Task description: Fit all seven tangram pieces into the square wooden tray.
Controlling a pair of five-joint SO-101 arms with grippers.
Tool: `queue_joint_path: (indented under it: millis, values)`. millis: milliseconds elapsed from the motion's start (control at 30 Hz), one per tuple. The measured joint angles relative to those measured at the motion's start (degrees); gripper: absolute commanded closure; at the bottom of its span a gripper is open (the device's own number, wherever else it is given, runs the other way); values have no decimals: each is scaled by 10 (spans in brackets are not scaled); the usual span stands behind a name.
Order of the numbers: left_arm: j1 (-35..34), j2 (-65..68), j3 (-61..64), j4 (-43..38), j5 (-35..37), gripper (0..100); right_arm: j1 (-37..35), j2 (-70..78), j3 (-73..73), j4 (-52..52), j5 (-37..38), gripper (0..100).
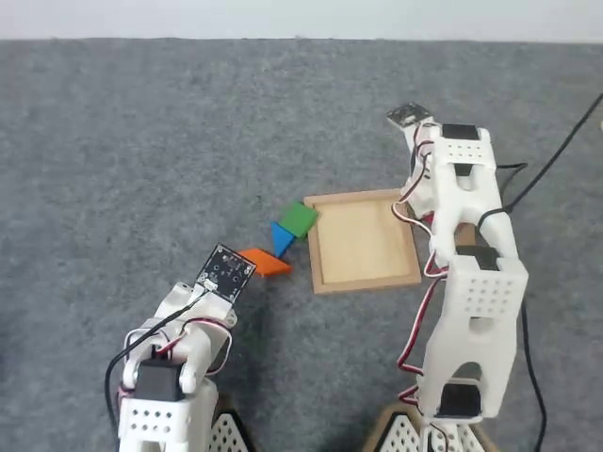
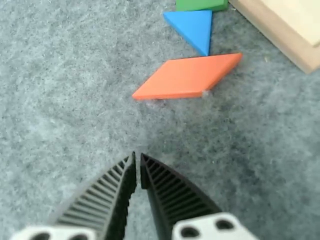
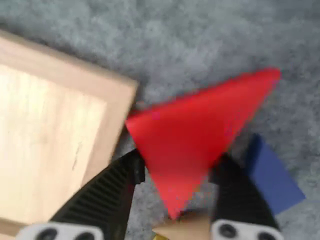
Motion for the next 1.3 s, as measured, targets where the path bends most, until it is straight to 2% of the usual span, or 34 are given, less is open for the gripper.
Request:
queue_joint_path:
  millis: [200, 367, 467, 567, 700, 867, 933, 1067, 1300]
  values:
    - [0, 0, 0, 0, 0, 987, 1, 0, 0, 0, -44, 939]
    - [0, 0, 0, 0, 0, 987, 35, -6, 2, 0, -164, 938]
    - [0, 0, 0, 0, 0, 987, 76, -6, -11, 1, -207, 936]
    - [0, 0, 0, 0, 0, 987, 106, -5, -36, 4, -226, 935]
    - [0, 0, 0, 0, 0, 987, 85, -5, -62, 4, -247, 920]
    - [0, 0, 0, 0, 0, 987, 14, -5, -109, 4, -245, 734]
    - [0, 0, 0, 0, 0, 987, -7, -5, -118, 4, -209, 692]
    - [0, 0, 0, 0, 0, 987, -25, -5, -121, 4, -153, 690]
    - [0, 0, 0, 0, 0, 987, -24, 20, -122, -11, -138, 689]
